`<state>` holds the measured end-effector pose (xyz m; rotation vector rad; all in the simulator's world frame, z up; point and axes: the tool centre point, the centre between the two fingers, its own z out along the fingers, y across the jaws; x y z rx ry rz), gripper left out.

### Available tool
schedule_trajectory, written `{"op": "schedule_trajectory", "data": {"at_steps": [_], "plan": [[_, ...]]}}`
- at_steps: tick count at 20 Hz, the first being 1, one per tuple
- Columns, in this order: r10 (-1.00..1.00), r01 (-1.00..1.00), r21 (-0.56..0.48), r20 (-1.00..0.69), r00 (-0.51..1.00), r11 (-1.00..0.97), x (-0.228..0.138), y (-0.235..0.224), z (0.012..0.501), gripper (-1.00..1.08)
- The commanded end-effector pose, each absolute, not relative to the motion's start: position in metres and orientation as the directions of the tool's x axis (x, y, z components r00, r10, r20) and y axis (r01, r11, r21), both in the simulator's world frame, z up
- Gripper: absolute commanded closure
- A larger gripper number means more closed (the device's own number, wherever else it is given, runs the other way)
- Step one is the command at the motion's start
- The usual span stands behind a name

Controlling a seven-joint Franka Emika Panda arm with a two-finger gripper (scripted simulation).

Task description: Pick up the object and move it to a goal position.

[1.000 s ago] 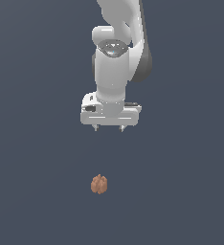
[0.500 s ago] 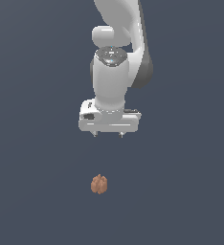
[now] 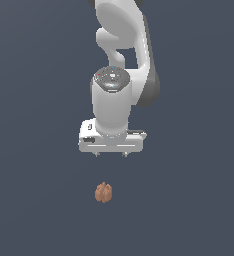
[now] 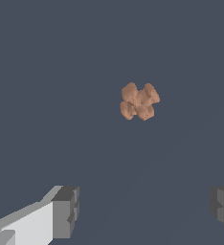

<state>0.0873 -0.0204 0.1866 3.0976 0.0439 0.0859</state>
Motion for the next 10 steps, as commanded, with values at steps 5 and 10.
{"op": "schedule_trajectory", "data": {"at_steps": [5,10], "plan": [[0.042,0.041,0.038,0.042,0.998,-0.998,0.116,-0.026,0.170,-0.92],[0.052,0.051,0.032,0.033,0.998,-0.998,0.135,-0.030,0.156,-0.92]]}}
